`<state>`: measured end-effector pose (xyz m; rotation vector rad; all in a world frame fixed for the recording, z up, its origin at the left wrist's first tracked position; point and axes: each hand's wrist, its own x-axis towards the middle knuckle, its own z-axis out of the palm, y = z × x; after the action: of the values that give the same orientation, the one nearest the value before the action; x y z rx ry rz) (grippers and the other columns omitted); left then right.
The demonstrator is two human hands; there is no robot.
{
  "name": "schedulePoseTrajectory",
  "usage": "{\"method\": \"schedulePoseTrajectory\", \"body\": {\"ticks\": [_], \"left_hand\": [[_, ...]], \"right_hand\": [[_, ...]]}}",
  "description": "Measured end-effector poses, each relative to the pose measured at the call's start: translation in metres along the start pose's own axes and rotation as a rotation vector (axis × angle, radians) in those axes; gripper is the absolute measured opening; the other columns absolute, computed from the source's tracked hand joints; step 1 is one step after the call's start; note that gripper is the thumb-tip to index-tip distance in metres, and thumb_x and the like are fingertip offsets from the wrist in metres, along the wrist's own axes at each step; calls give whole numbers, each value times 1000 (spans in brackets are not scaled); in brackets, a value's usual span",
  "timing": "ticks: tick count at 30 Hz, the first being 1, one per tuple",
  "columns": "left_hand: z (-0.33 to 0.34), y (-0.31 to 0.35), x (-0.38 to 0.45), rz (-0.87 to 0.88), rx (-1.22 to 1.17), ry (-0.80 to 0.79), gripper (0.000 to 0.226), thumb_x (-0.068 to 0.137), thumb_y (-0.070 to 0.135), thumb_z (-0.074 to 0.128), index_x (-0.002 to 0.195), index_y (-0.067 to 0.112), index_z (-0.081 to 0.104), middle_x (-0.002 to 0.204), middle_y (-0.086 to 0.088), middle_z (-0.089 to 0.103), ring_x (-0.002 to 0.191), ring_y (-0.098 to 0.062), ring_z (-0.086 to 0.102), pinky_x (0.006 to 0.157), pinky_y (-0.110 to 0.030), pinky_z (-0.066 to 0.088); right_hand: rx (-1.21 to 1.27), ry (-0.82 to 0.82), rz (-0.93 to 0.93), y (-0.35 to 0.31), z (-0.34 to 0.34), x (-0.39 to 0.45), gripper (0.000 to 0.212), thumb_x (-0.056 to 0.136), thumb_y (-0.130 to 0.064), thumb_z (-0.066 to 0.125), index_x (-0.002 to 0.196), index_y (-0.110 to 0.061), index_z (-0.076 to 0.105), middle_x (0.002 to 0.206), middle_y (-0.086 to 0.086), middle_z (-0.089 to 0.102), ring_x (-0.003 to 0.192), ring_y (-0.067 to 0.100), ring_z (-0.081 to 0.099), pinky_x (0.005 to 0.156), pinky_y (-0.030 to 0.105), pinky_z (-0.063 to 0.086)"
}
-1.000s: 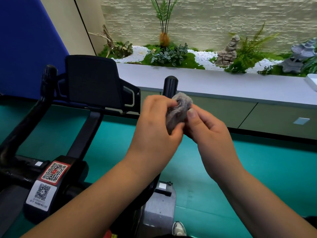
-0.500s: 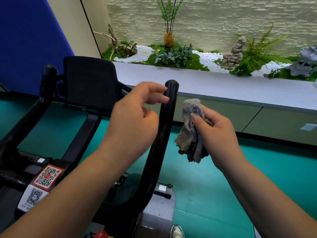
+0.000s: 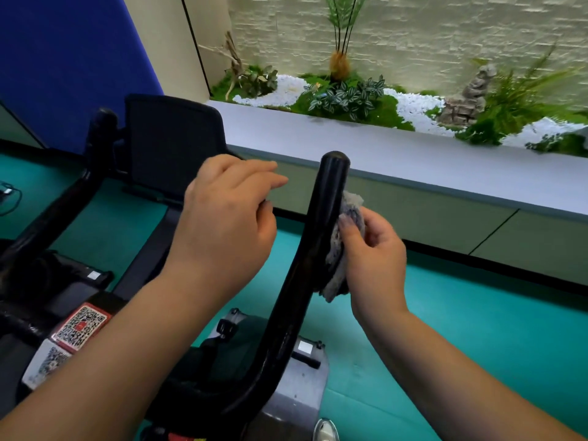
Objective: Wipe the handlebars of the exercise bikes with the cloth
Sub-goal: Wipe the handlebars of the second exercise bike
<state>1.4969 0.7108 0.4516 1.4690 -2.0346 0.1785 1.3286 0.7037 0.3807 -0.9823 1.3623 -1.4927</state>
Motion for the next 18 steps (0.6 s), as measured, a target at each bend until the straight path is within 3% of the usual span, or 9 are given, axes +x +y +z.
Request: {"method": "schedulePoseTrajectory", "body": {"ticks": [3, 6, 10, 13, 16, 18], "left_hand": [[4, 0, 3, 13, 38, -4, 29, 82, 19, 60, 110, 17, 69, 118, 5, 64, 110, -26, 53, 90, -51, 44], [7, 4, 8, 10, 57, -17, 29, 82, 22, 61, 109, 17, 69, 116, 5, 65, 111, -26, 52, 89, -52, 44], [13, 4, 10, -4, 59, -24, 26, 82, 22, 61, 106, 16, 70, 115, 4, 65, 112, -25, 51, 89, -51, 44], [18, 1, 10, -5, 46, 1, 22, 84, 19, 60, 102, 16, 72, 115, 4, 65, 111, -24, 52, 90, -50, 44], [21, -2, 12, 9, 37, 19, 19, 85, 16, 59, 97, 15, 73, 114, 3, 66, 108, -25, 54, 90, -49, 45], [22, -4, 12, 19, 39, 26, 17, 85, 14, 60, 96, 15, 73, 114, 3, 67, 107, -24, 55, 89, -49, 45]], "right_hand": [[38, -37, -29, -10, 3, 15, 24, 94, -13, 59, 117, -17, 67, 108, 2, 72, 96, 11, 67, 87, 34, 54], [98, -68, -67, -30, 10, 39, 39, 97, -13, 53, 129, -34, 58, 130, -2, 62, 114, 10, 61, 98, 34, 51], [70, -130, -36, -16, 5, 9, 40, 98, -10, 52, 132, -29, 57, 111, -17, 69, 100, -3, 63, 95, 24, 51], [24, -217, 20, 2, -1, -13, 38, 98, -6, 49, 129, -25, 61, 120, -12, 67, 113, 3, 60, 102, 30, 47], [80, -245, 68, -10, 4, 15, 33, 100, -11, 46, 121, -27, 65, 109, -1, 72, 96, 14, 66, 79, 30, 54], [182, -228, 95, -23, 9, 38, 29, 101, -14, 46, 116, -26, 67, 99, 1, 73, 88, 17, 67, 77, 35, 55]]}}
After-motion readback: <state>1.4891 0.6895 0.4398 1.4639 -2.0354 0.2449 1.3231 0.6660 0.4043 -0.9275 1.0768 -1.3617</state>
